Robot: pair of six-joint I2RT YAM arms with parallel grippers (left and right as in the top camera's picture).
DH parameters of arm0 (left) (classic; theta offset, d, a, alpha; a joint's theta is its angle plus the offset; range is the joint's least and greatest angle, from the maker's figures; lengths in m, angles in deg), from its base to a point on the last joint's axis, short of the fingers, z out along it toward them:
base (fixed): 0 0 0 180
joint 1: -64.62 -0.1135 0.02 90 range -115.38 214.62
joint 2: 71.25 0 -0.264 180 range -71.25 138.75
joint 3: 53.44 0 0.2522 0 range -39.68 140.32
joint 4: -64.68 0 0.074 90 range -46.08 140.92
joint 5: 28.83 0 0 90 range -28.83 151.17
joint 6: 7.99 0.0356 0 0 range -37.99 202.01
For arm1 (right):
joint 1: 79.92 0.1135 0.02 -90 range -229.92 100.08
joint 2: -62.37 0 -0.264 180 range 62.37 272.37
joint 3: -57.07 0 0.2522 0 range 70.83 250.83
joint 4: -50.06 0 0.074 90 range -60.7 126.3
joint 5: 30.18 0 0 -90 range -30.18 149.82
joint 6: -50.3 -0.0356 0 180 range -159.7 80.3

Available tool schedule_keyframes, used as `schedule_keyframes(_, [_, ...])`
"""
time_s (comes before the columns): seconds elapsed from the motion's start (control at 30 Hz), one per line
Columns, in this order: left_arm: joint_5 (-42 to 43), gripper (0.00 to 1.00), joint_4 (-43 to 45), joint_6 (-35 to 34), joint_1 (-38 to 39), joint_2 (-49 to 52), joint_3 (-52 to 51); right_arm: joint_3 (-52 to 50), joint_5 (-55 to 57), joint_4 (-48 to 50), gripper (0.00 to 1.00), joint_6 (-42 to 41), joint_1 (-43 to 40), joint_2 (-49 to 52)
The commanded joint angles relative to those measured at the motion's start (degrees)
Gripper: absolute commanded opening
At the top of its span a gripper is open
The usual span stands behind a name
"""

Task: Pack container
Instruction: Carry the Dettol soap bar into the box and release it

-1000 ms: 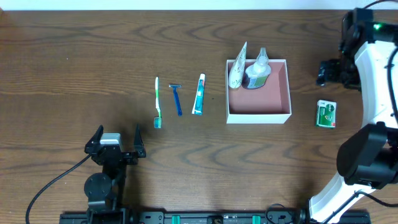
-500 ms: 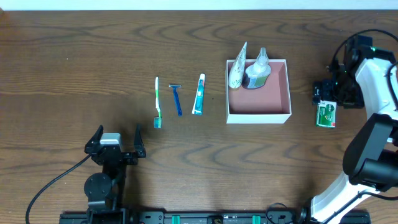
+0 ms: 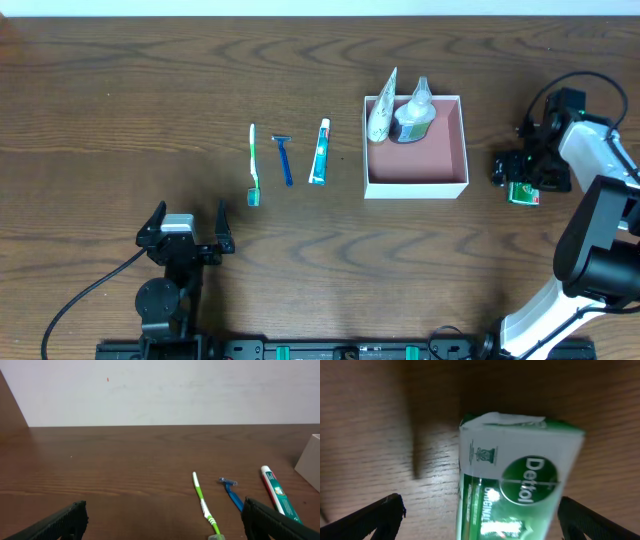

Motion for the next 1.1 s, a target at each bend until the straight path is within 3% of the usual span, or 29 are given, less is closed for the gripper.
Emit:
schedule_keyframes(0.0, [1.0,0.98,-1.7,0.6,-0.3,-0.3,-1.1,-1.6,0.0,1.7,0.99,0.8,-0.2,-0.2])
schedule_keyframes(0.3, [1.0,0.98,-1.7,0.5,-0.3,-0.3,-1.1,-2.3,0.0,3.9,0.85,0.7,-0.5,0.1])
schedule_keyframes(0.5, [1.0,0.98,-1.7,0.6,-0.3,-0.3,-1.1,-2.3,0.3,4.0,0.64,0.0,-1.0,0.6])
schedule_keyframes(0.73, [1.0,0.98,-1.7,0.5,-0.3,-0.3,-1.1,-2.3,0.4,4.2,0.51,-1.4,-1.0,0.6])
schedule_keyframes(0.9, [1.0,0.98,-1.7,0.5,-0.3,-0.3,-1.1,-1.1,0.4,3.1,0.46,-2.6,-0.9,0.4])
schedule_keyframes(1.07, [1.0,0.98,-1.7,0.6,-0.3,-0.3,-1.1,6.3,-1.2,-5.3,0.46,-3.8,-0.5,0.3])
